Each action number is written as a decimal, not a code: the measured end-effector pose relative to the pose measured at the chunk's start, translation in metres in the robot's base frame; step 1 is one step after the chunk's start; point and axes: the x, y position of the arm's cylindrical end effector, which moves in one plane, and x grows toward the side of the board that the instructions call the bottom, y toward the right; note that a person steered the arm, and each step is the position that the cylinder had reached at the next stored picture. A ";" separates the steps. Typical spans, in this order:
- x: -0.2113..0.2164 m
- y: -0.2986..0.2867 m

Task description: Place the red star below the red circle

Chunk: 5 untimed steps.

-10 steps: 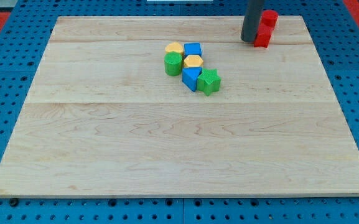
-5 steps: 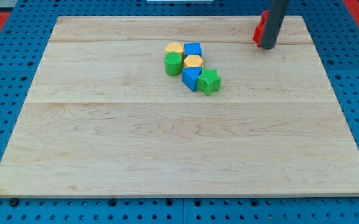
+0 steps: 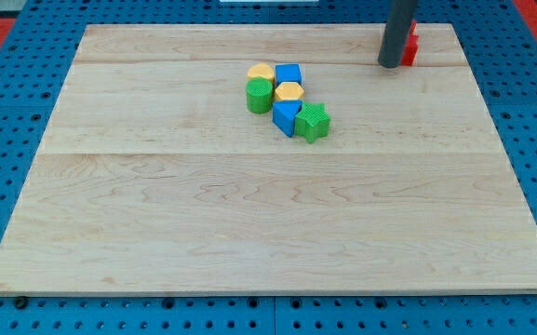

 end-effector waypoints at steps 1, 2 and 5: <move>-0.002 0.000; 0.030 -0.001; 0.110 -0.084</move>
